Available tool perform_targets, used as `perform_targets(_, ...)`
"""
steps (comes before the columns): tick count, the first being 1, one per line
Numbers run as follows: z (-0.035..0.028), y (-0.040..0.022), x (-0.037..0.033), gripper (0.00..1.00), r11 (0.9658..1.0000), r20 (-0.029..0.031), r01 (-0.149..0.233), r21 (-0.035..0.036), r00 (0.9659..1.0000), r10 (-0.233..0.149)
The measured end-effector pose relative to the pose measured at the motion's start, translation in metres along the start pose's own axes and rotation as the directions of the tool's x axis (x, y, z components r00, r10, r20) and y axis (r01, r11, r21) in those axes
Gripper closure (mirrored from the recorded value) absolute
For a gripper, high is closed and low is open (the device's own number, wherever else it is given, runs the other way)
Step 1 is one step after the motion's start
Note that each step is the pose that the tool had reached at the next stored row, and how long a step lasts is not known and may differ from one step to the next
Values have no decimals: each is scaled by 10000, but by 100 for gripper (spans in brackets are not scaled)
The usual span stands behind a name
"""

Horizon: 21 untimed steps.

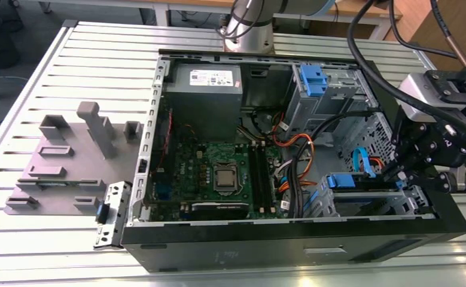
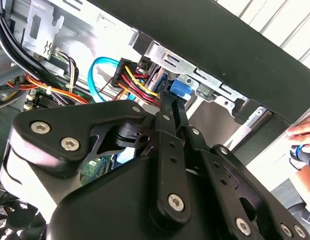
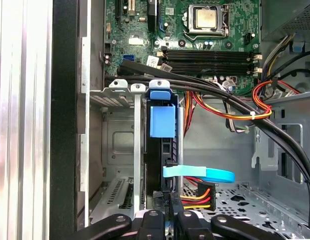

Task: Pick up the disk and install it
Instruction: 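Insert the second disk wire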

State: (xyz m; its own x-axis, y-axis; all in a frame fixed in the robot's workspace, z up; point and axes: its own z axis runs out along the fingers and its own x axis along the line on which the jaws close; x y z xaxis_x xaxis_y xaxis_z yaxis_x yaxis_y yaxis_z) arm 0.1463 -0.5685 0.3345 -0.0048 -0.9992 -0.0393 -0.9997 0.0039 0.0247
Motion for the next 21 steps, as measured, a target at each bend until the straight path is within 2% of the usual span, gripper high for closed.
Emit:
perform_targets(3, -25, 1, -4, 84, 10000, -1, 0, 1, 10000, 0)
perform_targets(7, -29, 3, -9, 84, 10000, -1, 1, 1, 10000, -1)
perform_targets(21, -22, 72, -28, 84, 10000, -1, -2, 25, 10000, 2)
